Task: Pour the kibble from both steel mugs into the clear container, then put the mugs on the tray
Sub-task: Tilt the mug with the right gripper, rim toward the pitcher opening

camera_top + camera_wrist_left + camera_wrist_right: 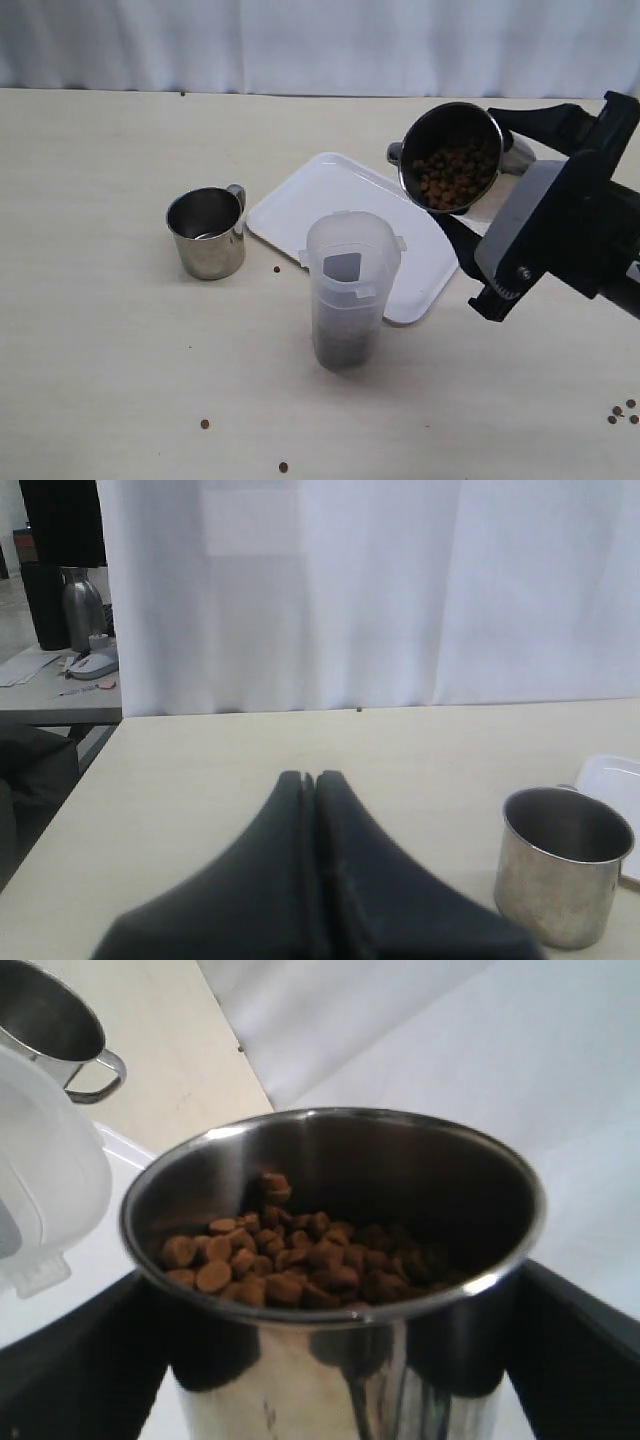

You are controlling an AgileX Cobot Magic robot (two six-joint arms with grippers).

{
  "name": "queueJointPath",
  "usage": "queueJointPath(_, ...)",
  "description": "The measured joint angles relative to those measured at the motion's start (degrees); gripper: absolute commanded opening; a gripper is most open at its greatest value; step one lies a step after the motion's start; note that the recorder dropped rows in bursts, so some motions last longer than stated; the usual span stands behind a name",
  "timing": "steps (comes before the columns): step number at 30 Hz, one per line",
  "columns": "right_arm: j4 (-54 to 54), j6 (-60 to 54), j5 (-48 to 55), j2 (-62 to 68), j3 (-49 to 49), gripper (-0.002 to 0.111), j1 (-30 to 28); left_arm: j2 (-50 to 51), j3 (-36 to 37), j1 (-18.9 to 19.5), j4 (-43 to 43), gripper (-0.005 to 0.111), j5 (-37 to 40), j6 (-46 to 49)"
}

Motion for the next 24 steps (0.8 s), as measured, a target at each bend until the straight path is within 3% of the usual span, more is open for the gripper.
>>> queueJointPath(13,-6.56,8.23,1.57,-0.39,0.00,0.005,0.00,0.00,0.00,0.00,0.00,0.000,0.00,0.00)
queueJointPath(24,-13.08,1.12,-0.64,-0.39,0.00,0.005,0.00,0.00,0.00,0.00,0.00,0.000,0.00,0.00)
